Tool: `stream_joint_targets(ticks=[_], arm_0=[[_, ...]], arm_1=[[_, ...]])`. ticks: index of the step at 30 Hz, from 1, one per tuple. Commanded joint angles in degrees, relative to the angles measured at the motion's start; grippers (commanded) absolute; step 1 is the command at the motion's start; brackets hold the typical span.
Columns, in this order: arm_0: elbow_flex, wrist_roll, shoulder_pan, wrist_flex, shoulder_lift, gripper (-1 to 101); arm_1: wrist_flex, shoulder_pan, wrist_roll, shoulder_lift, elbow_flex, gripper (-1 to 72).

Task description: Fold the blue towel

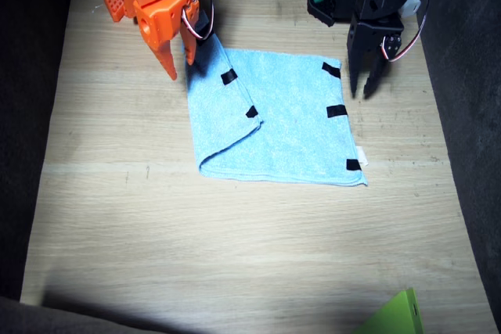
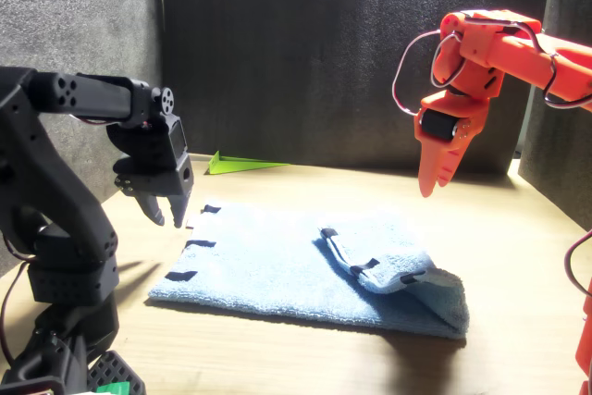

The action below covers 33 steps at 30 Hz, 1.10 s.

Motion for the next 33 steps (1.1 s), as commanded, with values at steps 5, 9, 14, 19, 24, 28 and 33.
stream_joint_targets(ticks=[5,9,14,19,24,28,33], arm_0=[[-3.5,-0.2,-3.3,0.4,-4.1,14],[-3.9,-0.6,-5.8,0.4,-6.1,14],[-5.1,-2.1,-6.0,1.1,-7.6,14],[-4.9,-3.4,-5.5,2.0,-7.5,15],[-4.8,-4.7,-5.4,2.5,-7.6,16],[-5.4,-5.9,-4.7,2.8,-7.8,16],[-8.3,-6.2,-3.9,2.8,-10.3,17]], arm_1=[[-0.6,1.9,1.0,0.4,0.2,22.8],[-0.7,2.1,1.1,0.3,0.2,22.8],[-0.4,1.9,1.0,0.4,0.2,22.6],[-0.4,1.8,1.0,0.7,0.2,22.6],[-0.4,1.7,1.1,0.7,0.2,22.6],[-0.3,0.6,1.0,0.9,0.1,22.8],[-0.4,0.0,0.9,0.5,0.2,22.8]])
